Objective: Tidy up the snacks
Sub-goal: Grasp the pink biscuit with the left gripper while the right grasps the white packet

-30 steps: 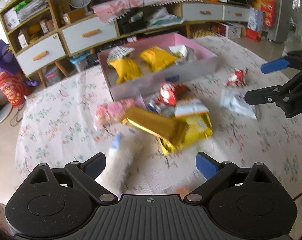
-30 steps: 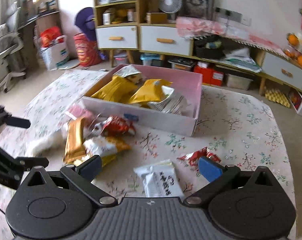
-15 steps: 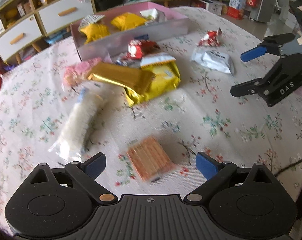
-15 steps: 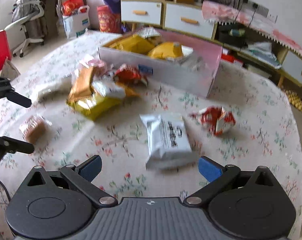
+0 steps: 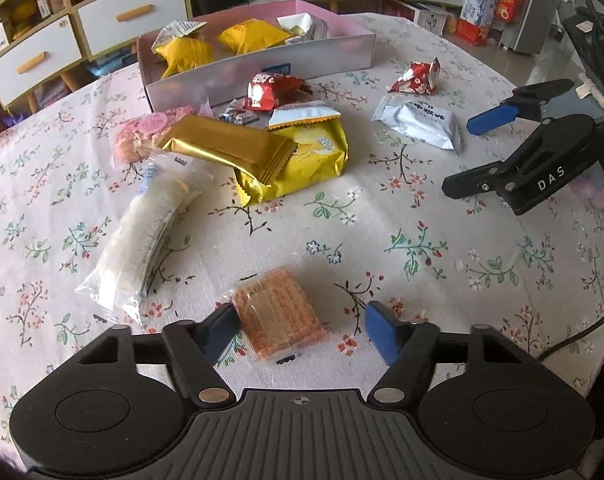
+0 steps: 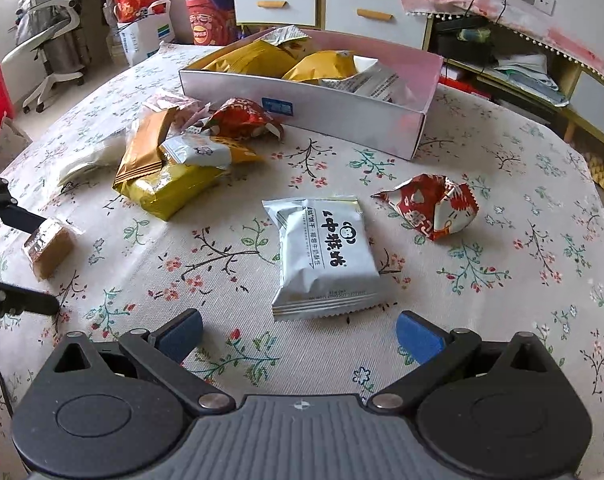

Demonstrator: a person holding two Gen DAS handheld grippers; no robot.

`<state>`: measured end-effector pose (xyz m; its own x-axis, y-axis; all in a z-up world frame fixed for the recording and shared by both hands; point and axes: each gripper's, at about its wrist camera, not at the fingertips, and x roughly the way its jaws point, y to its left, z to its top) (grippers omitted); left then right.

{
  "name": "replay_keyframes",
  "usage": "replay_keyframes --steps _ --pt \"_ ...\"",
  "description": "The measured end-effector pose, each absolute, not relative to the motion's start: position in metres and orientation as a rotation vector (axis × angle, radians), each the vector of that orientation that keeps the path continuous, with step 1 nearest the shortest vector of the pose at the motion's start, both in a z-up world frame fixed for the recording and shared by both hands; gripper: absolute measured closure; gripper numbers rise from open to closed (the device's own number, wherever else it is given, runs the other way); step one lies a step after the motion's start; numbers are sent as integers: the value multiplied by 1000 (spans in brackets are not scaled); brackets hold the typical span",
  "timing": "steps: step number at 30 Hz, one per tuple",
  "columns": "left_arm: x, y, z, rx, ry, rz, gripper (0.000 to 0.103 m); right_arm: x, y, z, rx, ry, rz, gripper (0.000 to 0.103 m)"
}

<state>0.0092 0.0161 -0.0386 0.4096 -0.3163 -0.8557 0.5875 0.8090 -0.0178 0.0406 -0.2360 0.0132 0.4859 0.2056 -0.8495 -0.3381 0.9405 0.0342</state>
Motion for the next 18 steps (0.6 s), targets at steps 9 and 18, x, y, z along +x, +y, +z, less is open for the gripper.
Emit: replay_keyframes --steps 9,18 --pt "15 13 -38 303 984 -570 53 52 -235 12 -164 1024 368 17" --pt "20 9 -37 304 966 -563 65 62 -232 10 -160 1014 366 17"
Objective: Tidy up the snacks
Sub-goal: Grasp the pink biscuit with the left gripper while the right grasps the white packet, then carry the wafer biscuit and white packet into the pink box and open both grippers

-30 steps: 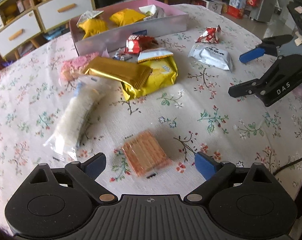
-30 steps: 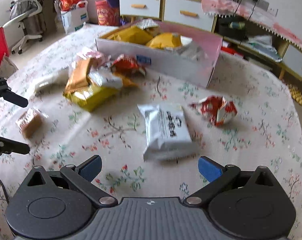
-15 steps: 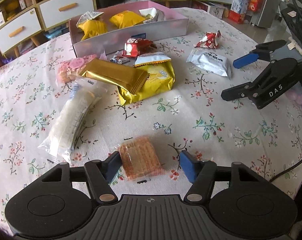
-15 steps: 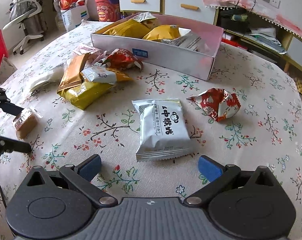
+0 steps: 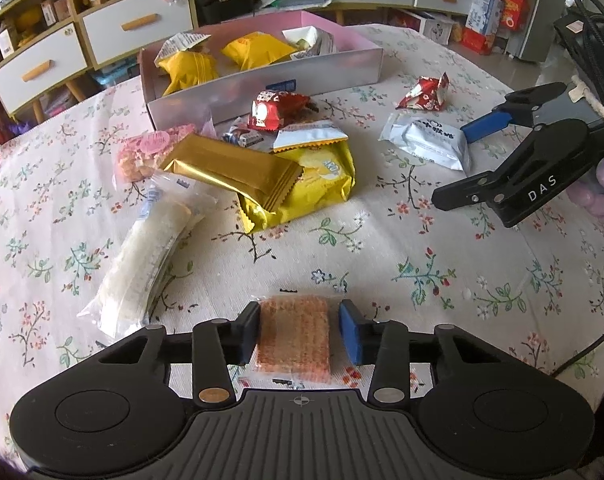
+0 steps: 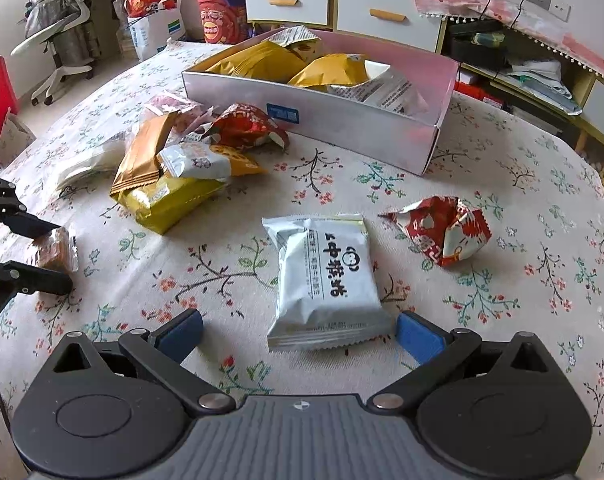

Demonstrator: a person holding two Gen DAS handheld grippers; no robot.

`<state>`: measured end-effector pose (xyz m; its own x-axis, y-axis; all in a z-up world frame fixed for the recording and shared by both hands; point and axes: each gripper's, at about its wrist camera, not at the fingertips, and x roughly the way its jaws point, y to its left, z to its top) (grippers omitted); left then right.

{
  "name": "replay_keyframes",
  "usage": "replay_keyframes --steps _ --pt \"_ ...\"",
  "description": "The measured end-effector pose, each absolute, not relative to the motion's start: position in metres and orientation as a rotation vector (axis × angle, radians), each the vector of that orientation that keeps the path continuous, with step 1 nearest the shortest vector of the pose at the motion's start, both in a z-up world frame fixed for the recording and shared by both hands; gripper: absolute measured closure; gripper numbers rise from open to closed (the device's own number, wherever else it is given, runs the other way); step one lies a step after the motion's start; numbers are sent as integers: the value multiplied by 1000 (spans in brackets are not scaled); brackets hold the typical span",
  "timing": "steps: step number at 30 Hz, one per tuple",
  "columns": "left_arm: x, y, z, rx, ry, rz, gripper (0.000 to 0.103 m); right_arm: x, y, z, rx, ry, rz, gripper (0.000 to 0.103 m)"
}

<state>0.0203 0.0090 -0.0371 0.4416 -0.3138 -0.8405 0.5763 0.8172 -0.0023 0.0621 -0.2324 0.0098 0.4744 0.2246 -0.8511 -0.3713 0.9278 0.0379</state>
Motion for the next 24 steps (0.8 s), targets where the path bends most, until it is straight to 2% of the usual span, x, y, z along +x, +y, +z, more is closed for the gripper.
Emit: replay_keyframes --steps 2,6,11,17,22,24 --pt "22 9 -37 302 962 -560 68 65 -232 9 -159 1010 365 17" --pt "23 9 -37 297 959 -558 68 68 -230 9 -156 1002 360 19" --pt "25 8 -37 295 957 -555 69 71 -230 11 -147 986 353 30" --pt "26 9 -36 292 958 -546 69 72 -229 14 -141 969 350 48" --pt "29 10 -36 286 962 -540 70 72 -228 18 -137 967 344 74" --pt "31 10 -36 284 963 -535 70 73 -226 19 -138 975 334 75"
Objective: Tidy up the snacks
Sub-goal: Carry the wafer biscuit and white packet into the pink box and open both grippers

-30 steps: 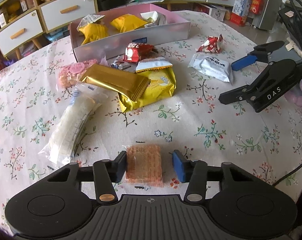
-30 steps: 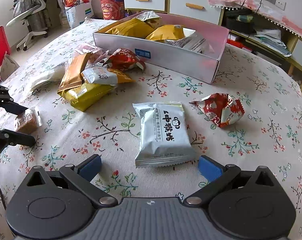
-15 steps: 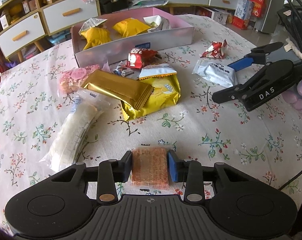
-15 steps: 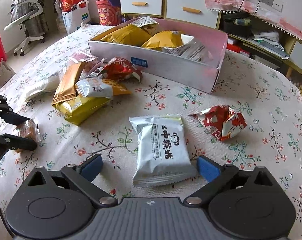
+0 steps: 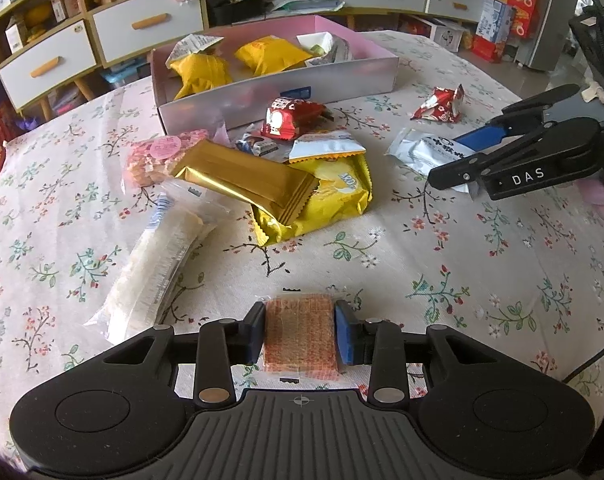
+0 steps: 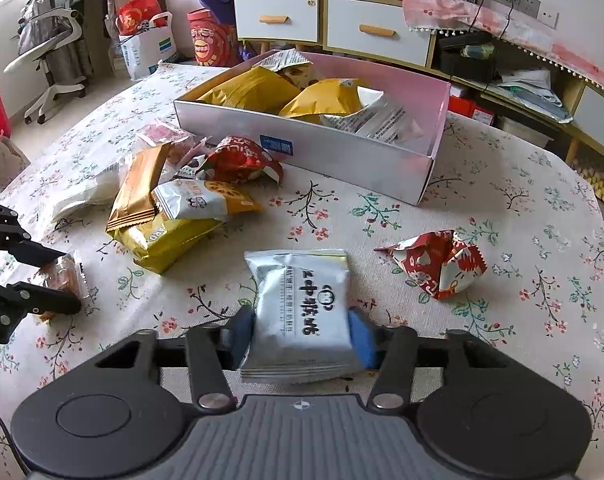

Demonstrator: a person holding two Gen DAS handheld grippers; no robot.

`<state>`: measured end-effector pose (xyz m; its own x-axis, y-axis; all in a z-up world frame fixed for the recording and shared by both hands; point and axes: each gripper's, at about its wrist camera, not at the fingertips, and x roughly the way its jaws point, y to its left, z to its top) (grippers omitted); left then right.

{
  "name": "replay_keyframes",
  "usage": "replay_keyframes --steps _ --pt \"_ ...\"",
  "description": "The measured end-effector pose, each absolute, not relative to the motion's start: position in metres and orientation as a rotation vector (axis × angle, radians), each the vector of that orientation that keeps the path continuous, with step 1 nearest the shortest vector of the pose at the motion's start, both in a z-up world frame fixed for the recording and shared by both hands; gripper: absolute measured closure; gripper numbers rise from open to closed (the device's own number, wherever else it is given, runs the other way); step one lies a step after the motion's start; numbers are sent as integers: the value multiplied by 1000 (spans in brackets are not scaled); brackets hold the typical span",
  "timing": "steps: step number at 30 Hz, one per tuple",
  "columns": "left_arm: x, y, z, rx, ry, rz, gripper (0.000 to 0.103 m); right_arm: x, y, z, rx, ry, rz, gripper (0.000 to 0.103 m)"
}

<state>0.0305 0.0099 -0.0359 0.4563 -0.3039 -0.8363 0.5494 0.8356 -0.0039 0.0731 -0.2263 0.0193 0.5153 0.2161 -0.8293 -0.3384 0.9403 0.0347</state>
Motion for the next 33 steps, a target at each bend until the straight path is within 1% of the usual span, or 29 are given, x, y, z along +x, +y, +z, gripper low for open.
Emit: replay_keyframes --steps 9,20,26,33 --pt "35 10 -26 276 938 -528 71 73 -226 26 -141 995 304 77" --pt "48 -2 3 225 870 -532 71 75 -237 61 -50 948 241 77" --pt "65 -12 19 191 822 -510 71 92 -237 78 -16 908 211 77" --pt "95 -24 25 146 814 -474 71 122 -237 80 39 909 162 76"
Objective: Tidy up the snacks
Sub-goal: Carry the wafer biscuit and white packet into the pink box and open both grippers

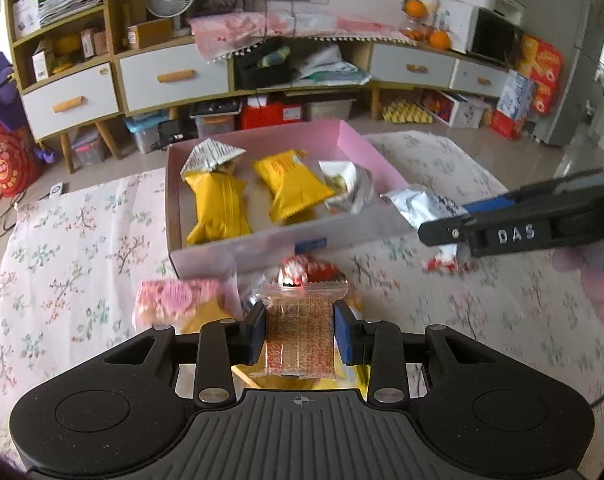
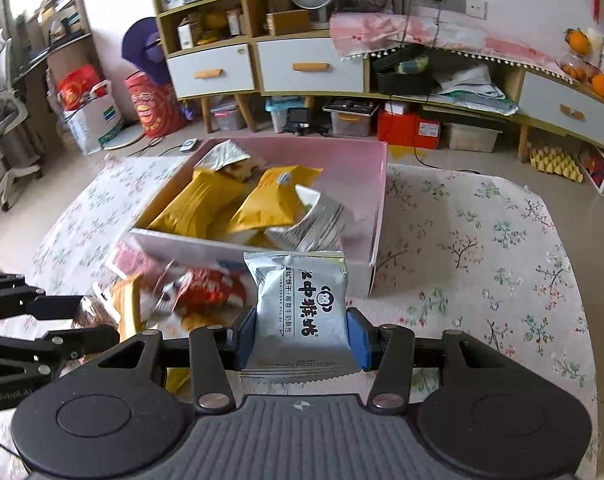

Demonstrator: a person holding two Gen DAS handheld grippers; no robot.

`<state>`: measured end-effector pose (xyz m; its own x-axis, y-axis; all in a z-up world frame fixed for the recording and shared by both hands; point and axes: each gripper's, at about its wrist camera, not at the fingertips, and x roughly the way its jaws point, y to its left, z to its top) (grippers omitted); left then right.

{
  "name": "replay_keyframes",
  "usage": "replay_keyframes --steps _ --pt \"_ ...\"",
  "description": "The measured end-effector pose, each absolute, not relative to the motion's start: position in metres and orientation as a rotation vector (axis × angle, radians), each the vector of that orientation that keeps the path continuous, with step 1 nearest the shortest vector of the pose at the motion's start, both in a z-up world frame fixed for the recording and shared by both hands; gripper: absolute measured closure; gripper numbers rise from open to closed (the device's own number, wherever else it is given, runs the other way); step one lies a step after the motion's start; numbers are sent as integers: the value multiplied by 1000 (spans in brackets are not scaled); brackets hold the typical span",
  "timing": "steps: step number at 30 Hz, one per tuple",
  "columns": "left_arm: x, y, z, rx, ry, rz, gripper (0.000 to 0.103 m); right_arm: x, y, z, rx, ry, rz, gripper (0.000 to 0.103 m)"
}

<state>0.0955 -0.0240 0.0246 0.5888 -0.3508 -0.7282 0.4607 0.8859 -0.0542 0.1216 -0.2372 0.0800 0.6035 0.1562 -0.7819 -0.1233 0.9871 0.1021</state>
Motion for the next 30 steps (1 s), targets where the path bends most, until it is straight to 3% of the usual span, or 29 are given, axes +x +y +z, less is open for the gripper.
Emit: replay_keyframes --steps 18,30 --pt "196 -48 8 117 806 -376 71 189 -246 88 126 864 81 76" --pt "220 -58 -23 144 811 -399 71 228 -263 54 166 843 57 76"
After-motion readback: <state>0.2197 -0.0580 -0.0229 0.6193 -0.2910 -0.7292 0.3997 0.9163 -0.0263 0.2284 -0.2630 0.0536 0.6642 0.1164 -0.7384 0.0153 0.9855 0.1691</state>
